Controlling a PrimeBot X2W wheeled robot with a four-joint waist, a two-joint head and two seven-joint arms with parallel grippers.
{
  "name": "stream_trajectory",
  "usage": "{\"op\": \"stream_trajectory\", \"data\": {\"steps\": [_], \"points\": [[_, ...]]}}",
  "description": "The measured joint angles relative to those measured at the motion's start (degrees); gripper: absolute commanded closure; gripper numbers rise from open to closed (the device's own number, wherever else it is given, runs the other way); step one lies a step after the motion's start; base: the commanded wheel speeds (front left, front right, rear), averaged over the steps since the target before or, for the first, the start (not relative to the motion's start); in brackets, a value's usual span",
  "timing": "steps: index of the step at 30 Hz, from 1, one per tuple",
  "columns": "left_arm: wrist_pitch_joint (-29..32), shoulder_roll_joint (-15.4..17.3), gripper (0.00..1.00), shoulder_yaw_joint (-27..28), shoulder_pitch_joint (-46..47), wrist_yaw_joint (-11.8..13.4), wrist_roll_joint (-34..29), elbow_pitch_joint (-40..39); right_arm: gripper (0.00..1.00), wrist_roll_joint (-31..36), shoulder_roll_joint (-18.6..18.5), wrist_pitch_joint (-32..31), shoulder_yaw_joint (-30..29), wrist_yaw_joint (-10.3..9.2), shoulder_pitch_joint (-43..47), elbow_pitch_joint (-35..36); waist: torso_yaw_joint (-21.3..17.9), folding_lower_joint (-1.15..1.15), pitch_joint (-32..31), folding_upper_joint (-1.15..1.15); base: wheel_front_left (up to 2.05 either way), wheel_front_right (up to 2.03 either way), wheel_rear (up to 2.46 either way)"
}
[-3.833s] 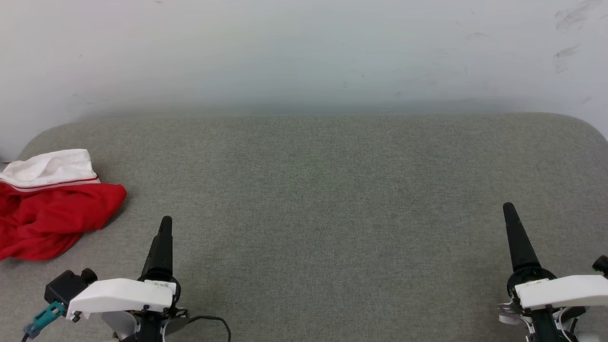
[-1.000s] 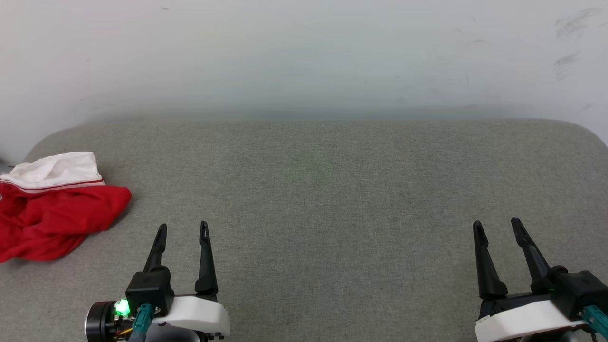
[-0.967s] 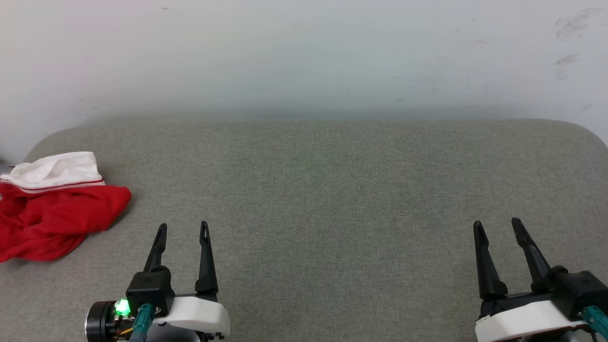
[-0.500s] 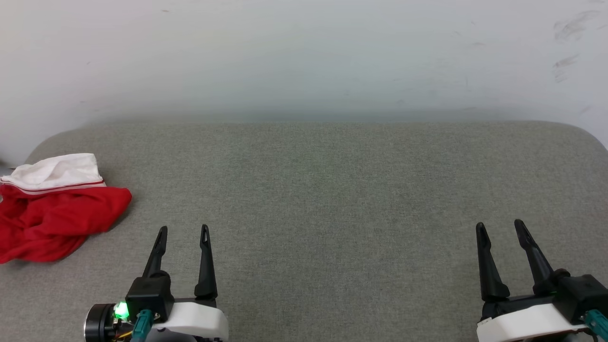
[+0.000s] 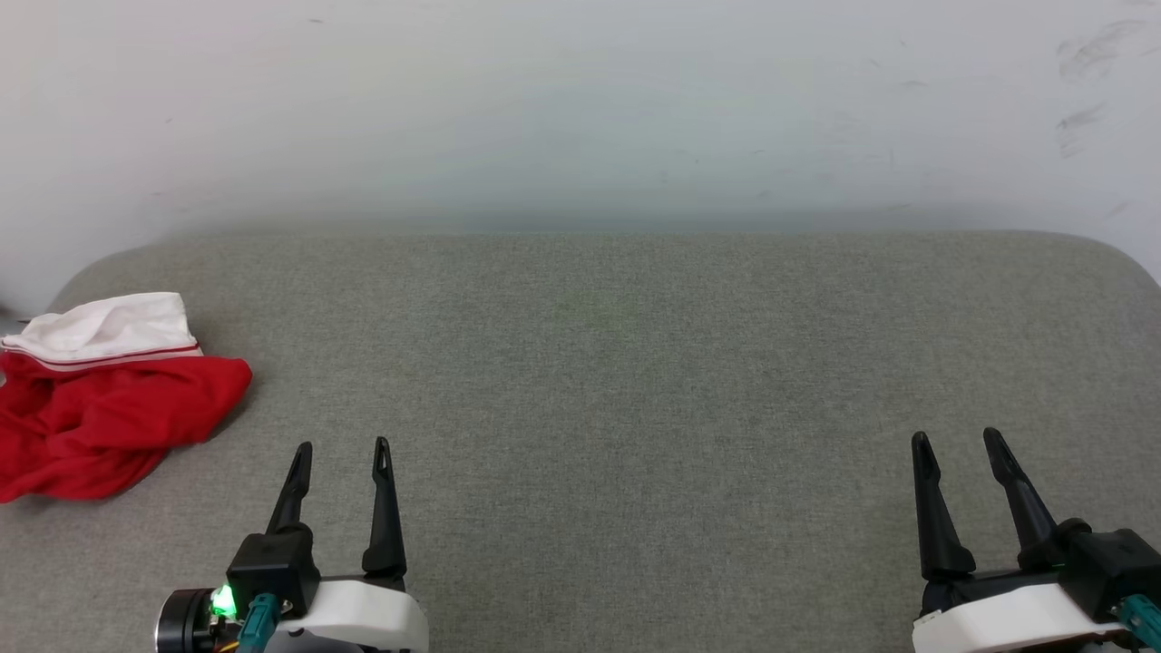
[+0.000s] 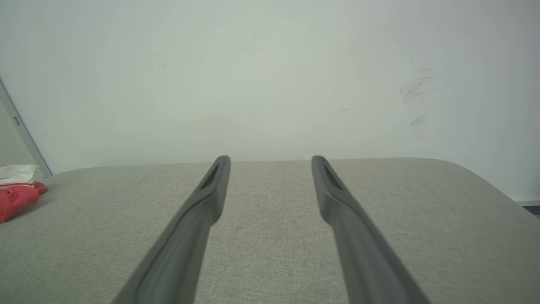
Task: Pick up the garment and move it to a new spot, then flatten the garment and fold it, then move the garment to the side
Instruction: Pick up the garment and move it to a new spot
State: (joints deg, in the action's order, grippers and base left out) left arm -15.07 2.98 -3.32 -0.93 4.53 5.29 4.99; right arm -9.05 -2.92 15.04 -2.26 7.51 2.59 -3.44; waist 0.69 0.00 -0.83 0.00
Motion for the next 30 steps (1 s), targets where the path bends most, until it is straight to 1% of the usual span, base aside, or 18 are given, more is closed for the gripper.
{"op": "stream_trajectory", "data": {"steps": [6, 12, 18, 30], "points": [[0.0, -0.04, 0.0, -0.19, 0.02, 0.01, 0.46, 0.42, 0.0, -0.14, -0.01, 0.0, 0.0, 0.0, 0.09, -0.08, 0.74, 0.0, 0.18, 0.0, 0.0, 0.0, 0.0], [0.0, -0.05, 0.0, 0.09, 0.33, 0.24, 0.83, 0.56, 0.0, -0.05, 0.0, 0.02, 0.29, 0.0, 0.11, 0.0, 3.1, 0.0, 0.61, 0.0, 0.0, 0.0, 0.0], [0.0, -0.05, 0.0, 0.7, 0.64, 0.71, 0.94, 0.58, 0.0, 0.04, 0.0, 0.04, 0.41, 0.0, 0.18, 0.21, 6.8, 0.0, 1.11, 0.0, 0.0, 0.0, 0.0], [0.0, -0.05, 0.0, 2.25, 1.01, 1.18, 1.76, 0.6, 0.0, 0.98, 0.0, 0.04, 1.15, 0.0, 0.21, 0.73, 15.66, 0.0, 2.18, 0.0, 0.0, 0.0, 0.0]]}}
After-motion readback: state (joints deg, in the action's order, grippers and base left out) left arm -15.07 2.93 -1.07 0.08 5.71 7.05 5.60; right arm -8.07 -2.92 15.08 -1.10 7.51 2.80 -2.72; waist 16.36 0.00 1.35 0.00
